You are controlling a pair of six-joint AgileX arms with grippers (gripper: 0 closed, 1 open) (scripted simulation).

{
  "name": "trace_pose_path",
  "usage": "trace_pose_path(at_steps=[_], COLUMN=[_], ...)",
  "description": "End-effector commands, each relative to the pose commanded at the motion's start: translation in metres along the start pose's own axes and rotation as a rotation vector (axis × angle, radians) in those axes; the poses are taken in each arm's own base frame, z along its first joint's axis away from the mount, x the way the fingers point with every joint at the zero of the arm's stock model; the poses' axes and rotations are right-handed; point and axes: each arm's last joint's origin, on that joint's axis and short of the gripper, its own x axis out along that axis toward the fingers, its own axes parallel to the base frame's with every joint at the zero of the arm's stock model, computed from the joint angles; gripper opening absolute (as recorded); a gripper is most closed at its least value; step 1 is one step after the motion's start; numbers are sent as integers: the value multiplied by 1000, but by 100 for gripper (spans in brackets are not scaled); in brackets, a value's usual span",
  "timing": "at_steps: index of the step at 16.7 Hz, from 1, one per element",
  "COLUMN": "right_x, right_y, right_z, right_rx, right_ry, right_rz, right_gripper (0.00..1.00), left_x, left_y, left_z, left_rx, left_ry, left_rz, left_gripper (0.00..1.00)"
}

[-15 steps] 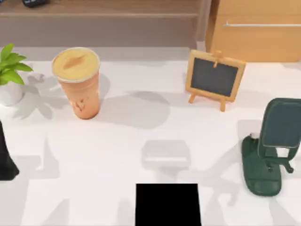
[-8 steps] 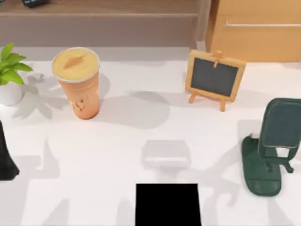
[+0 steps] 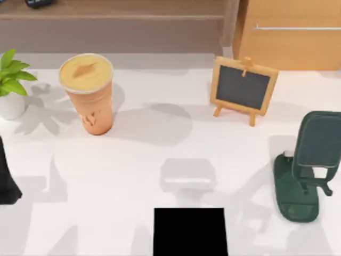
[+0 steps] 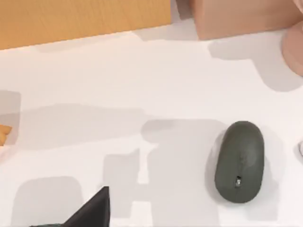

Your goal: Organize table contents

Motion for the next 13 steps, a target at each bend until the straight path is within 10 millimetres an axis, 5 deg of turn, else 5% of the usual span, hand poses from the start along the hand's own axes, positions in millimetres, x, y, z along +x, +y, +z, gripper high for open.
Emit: trace_pose_path(at_steps=[6,10,13], right_x=[95,165,200], right_y=[-10,-23,-31], right_z=[71,83,80], right_rx=[107,168,198], right_ry=[481,730,848], right_rz=[-98,-152,-178], right_gripper=[100,100,100], left_x=[0,0,0], left_y=[0,0,0], left_z=[0,0,0], left_rx=[0,0,0], left_ry=[0,0,0], left_rz=[0,0,0], left_gripper=[100,100,100])
